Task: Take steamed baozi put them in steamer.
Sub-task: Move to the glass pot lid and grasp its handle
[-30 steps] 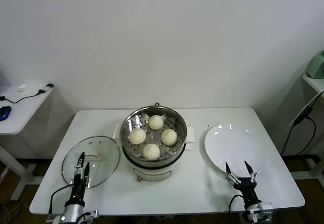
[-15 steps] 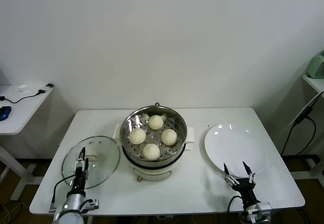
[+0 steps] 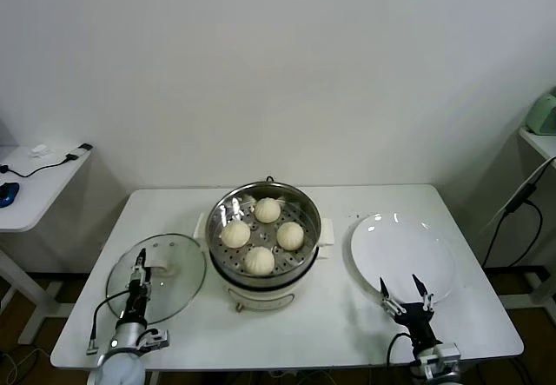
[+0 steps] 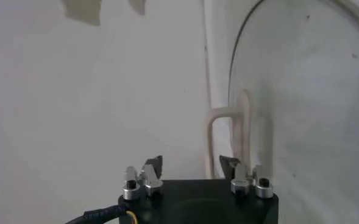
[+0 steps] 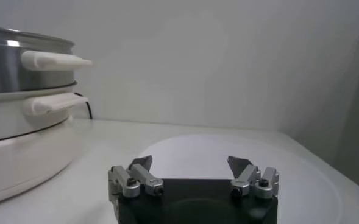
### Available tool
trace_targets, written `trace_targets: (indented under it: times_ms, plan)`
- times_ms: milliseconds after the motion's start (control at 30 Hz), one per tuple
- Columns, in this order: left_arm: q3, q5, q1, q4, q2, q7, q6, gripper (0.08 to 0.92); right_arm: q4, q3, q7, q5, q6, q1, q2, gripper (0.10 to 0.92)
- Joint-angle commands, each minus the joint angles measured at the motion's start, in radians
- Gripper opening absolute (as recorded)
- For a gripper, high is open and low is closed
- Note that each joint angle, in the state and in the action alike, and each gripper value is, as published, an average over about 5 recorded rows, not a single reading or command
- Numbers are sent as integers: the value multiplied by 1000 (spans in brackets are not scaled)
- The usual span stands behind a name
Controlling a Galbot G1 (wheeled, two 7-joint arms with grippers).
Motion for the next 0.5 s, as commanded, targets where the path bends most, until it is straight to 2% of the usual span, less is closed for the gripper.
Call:
trace_targets:
  times_ms: [33,500]
  plan:
    - [4,-28,-16,54,1,-8,-5,585,-3,-3,2,-9,-2,3,1,823]
    - [10,-67,-33,71,-10,-28,-24,180,9,-5,7,-24,-5,-4,2,823]
